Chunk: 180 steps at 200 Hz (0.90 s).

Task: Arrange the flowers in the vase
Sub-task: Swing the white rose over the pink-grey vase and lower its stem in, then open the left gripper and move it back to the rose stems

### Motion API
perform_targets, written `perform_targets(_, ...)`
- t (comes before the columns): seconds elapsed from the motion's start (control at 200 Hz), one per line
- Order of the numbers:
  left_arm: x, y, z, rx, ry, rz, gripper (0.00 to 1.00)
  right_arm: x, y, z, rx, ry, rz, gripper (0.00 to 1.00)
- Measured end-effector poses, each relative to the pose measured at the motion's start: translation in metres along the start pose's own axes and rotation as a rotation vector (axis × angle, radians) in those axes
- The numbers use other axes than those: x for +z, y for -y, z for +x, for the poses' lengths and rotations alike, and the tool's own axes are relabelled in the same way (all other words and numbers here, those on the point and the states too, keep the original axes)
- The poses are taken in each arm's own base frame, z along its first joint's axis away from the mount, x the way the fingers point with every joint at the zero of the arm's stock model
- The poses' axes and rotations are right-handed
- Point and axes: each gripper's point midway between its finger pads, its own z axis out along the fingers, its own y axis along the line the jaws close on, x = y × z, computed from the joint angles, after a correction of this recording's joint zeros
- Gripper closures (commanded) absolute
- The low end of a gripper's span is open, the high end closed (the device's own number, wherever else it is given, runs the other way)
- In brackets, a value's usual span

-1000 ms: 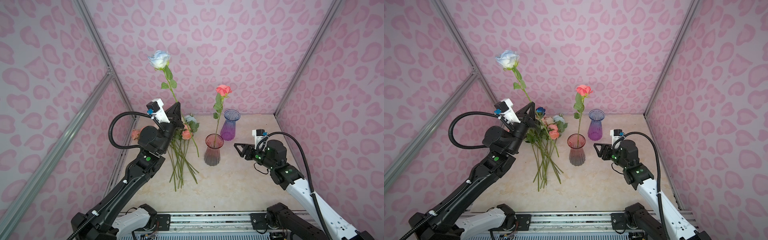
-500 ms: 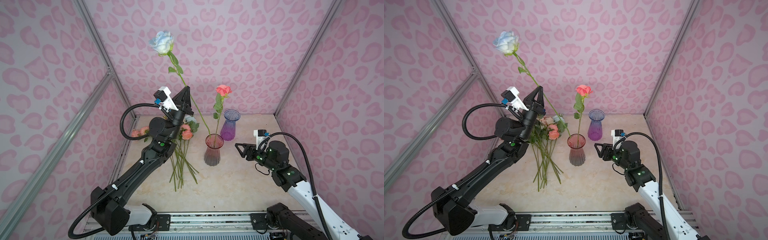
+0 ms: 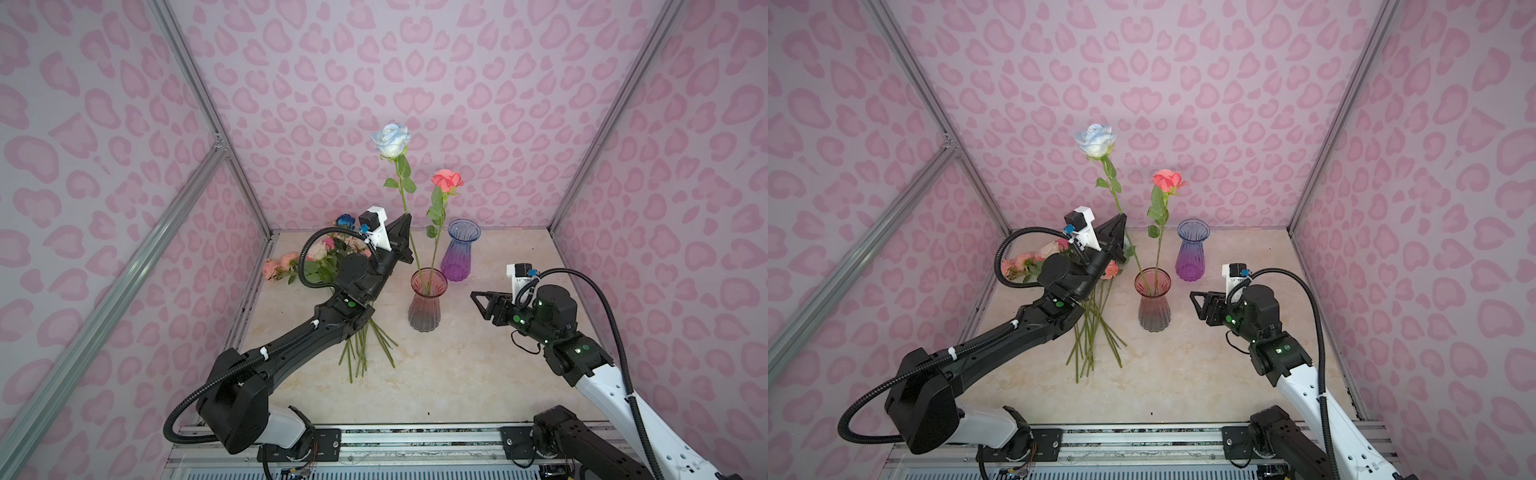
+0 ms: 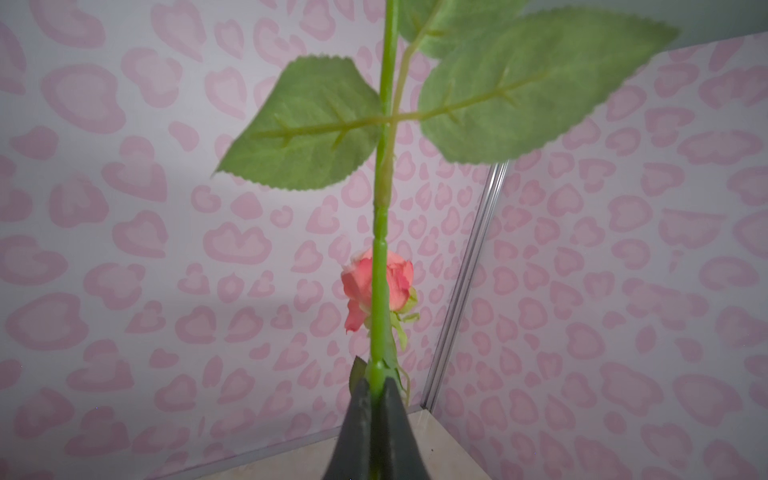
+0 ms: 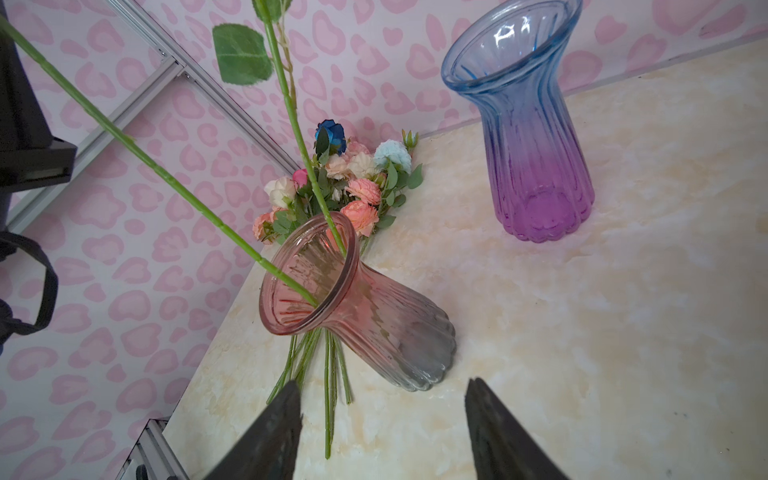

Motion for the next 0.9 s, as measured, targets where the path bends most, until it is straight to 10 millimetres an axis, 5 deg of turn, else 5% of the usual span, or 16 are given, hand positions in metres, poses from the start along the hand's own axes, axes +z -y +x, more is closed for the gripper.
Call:
perform_targets(0.38,-0.021,-0.005,0.075,0.035,-0.201,-0.036,0.88,0.006,0.006,0.009,0.016,-0.025,0.01,0.37)
perform_targets(0.545,-0.028,-0.009,0.099,0.011,-0.309,-0.057,0.77,0.011,0.008,0.012,0.025,-0.038,0.009,0.37)
perform_targets(0.705,-0.029,-0.006,0.107,0.007,-0.404,-0.059,0.65,0.013,0.008,0.011,0.035,-0.039,0.009,0.37)
perform_targets(0.745,-0.032,-0.006,0.108,0.001,-0.423,-0.059,0.47,0.013,0.008,0.011,0.037,-0.038,0.009,0.37)
perform_targets(0.9,-0.046,-0.005,0.101,-0.01,-0.459,-0.06,0.45,0.015,0.009,0.013,0.04,-0.046,0.012,0.37)
